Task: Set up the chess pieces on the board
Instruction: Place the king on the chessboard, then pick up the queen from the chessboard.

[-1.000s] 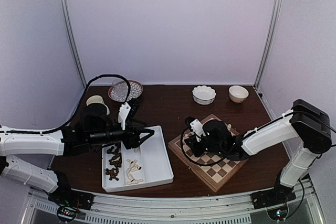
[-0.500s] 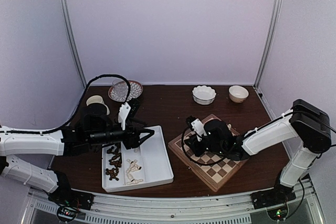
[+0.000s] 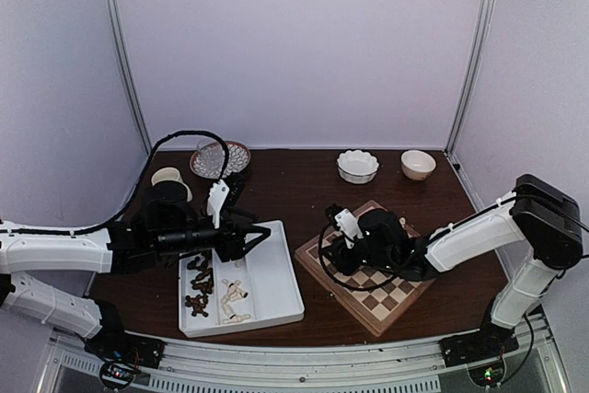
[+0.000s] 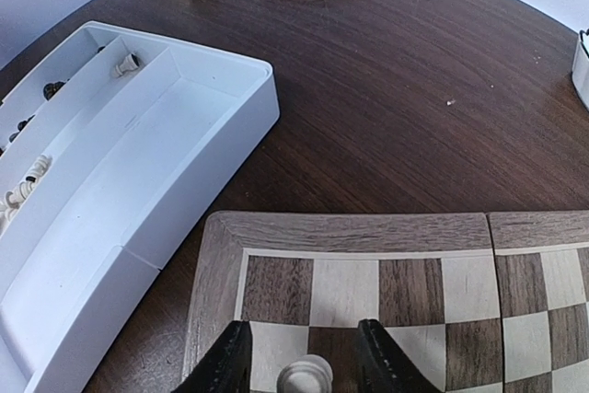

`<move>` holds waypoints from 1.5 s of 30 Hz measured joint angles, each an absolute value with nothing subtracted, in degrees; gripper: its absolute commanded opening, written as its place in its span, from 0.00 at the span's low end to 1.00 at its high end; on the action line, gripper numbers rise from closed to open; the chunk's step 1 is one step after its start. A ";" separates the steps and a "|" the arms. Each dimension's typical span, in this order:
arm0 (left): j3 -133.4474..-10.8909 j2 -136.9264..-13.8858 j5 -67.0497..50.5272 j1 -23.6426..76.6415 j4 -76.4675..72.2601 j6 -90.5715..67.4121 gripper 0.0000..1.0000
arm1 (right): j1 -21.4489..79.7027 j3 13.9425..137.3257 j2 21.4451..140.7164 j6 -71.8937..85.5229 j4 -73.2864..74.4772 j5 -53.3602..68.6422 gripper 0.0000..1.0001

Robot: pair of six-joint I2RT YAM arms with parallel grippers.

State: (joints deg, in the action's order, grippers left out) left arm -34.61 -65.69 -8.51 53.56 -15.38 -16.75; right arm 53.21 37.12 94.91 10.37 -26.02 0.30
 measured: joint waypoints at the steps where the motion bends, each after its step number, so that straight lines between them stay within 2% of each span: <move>1: -34.61 -65.69 -8.51 53.56 -15.38 -16.71 0.53 | 53.21 37.12 94.54 10.24 -25.61 0.49 0.44; 4: -34.61 -65.69 -8.51 53.56 -15.38 -16.45 0.53 | 53.21 37.12 92.58 10.15 -23.77 0.95 0.48; 6: -34.61 -65.69 -8.51 53.56 -15.38 -16.38 0.53 | 53.21 37.12 90.74 9.85 -22.41 1.15 0.54; 9: -34.61 -65.69 -8.51 53.56 -15.31 -16.32 0.53 | 53.21 37.34 87.74 9.34 -19.03 1.28 0.57; 12: -34.61 -65.69 -8.43 53.56 -15.03 -16.21 0.53 | 53.21 40.64 85.65 9.26 -11.14 1.02 0.61; 19: -34.63 -65.67 -7.46 53.56 -14.22 -16.12 0.53 | 53.23 51.96 81.28 12.80 7.20 -2.09 0.88; 21: -34.76 -65.67 -7.03 53.56 -13.56 -15.97 0.53 | 53.23 57.23 81.12 14.94 13.85 -3.36 0.92; 27: -35.03 -65.32 -5.28 53.56 -12.47 -15.22 0.54 | 53.23 69.14 83.07 17.02 27.42 -4.03 0.91; 31: -35.03 -65.04 -4.23 53.56 -11.92 -14.74 0.54 | 53.23 71.83 86.89 16.62 34.44 -3.22 0.75; 37: -35.05 -64.90 -2.72 53.56 -11.90 -14.46 0.54 | 53.21 76.66 95.83 16.47 42.78 -0.38 0.64; 45: -35.05 -65.56 -2.33 53.56 -11.92 -14.55 0.54 | 52.82 81.23 100.82 15.99 46.52 0.27 0.52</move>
